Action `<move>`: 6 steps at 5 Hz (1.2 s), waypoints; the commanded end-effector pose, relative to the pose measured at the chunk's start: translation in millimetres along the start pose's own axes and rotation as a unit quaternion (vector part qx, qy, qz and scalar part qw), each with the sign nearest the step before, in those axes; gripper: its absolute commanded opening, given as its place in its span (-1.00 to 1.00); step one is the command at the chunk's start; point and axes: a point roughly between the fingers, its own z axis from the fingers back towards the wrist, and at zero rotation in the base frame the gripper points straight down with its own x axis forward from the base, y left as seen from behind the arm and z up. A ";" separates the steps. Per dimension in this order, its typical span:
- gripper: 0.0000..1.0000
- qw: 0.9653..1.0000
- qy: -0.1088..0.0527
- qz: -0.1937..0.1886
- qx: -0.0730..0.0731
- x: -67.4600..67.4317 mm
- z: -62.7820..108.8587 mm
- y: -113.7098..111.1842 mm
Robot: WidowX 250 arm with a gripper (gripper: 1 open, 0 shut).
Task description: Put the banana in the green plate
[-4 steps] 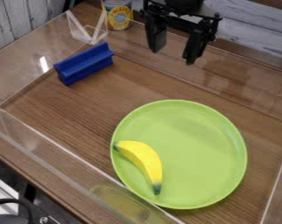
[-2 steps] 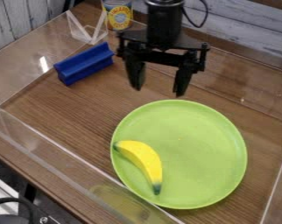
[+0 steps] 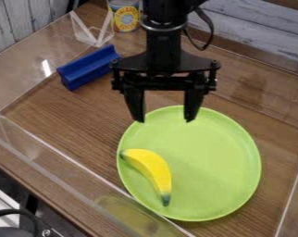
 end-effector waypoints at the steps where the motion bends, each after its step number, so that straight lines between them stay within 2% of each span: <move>1: 1.00 1.000 -0.012 0.013 -0.008 -4.9 0.2 0.5; 2: 1.00 0.999 -0.010 0.039 -0.012 -11.0 -8.5 3.1; 4: 1.00 0.998 -0.005 0.066 -0.016 -17.2 -23.8 6.7; 6: 1.00 0.994 -0.002 0.105 -0.026 -19.4 -37.9 11.4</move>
